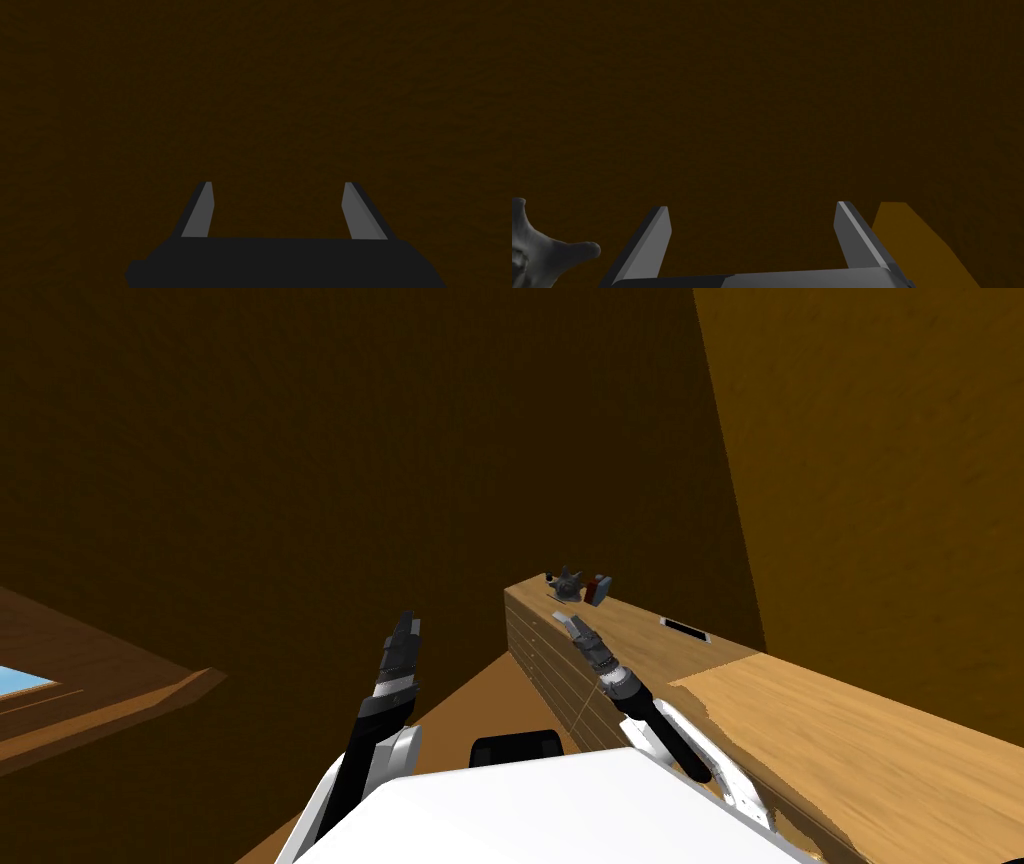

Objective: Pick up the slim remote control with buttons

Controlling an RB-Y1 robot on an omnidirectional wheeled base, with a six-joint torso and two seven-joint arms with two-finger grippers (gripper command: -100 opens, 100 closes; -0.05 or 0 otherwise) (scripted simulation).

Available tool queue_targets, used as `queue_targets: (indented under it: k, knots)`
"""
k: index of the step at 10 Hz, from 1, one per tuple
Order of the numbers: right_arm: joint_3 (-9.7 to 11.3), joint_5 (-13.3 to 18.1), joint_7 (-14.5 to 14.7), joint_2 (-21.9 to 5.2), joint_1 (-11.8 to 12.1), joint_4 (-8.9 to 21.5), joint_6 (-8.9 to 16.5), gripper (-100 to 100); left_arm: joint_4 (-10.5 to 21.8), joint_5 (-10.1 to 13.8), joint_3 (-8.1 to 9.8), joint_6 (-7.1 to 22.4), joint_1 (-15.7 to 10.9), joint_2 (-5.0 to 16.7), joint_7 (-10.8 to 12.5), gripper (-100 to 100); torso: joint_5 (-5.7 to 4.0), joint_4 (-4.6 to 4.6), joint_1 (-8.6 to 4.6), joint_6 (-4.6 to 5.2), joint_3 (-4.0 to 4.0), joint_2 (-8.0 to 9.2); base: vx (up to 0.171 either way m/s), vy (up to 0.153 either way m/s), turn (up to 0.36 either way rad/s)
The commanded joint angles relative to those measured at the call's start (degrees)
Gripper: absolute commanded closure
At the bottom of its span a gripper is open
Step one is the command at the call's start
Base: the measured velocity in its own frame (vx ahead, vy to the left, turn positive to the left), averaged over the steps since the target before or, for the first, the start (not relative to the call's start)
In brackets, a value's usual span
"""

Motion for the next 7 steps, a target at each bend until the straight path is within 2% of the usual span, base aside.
queue_targets:
  k: [1, 2, 3, 4, 6, 7]
  knots:
    - [0.09, 0.09, -0.03, -1.62, -0.19, 0.36, 0.01, -100, 0.0, 0.0, 0.0, 0.0, 0.0, 0.0, 0.0, 0, 0.0, 0.0, 0.0, 0.0, 0.0, 0.0, 0.002, 0.032, -0.019]
    - [1.0, 0.88, 0.01, -3.9, -0.52, 2.58, -0.33, -100, 0.0, 0.0, 0.0, 0.0, 0.0, 0.0, 0.0, 0, -0.03, 0.0, -0.13, 0.01, 0.0, 0.0, 0.005, 0.057, 0.17]
    - [1.0, 0.88, 0.01, -5.62, -0.52, 2.58, -0.33, -100, 0.0, 0.0, 0.0, 0.0, -0.01, 0.0, 0.0, 0, -0.03, -0.01, -0.08, -0.03, -0.01, -0.03, 0.007, 0.054, 0.074]
    - [1.92, 1.7, 0.07, -7.3, -0.8, 4.91, -0.72, -100, 0.0, 0.0, 0.0, 0.0, 0.0, 0.0, 0.0, 0, -0.02, -0.01, -0.09, 0.0, -0.02, -0.03, 0.015, 0.075, 0.119]
    - [1.92, 1.7, 0.07, -10.18, -0.8, 4.91, -0.72, -100, 0.0, 0.0, 0.0, 0.0, 0.0, 0.0, 0.0, 0, -0.01, -0.01, -0.05, 0.0, -0.04, -0.06, 0.01, 0.047, 0.04]
    - [2.82, 2.52, 0.15, -12.32, -1.05, 7.33, -1.13, -100, 0.0, 0.0, 0.01, 0.0, 0.0, 0.0, 0.0, 0, -0.03, -0.01, -0.15, 0.01, -0.02, -0.03, 0.005, 0.06, 0.168]
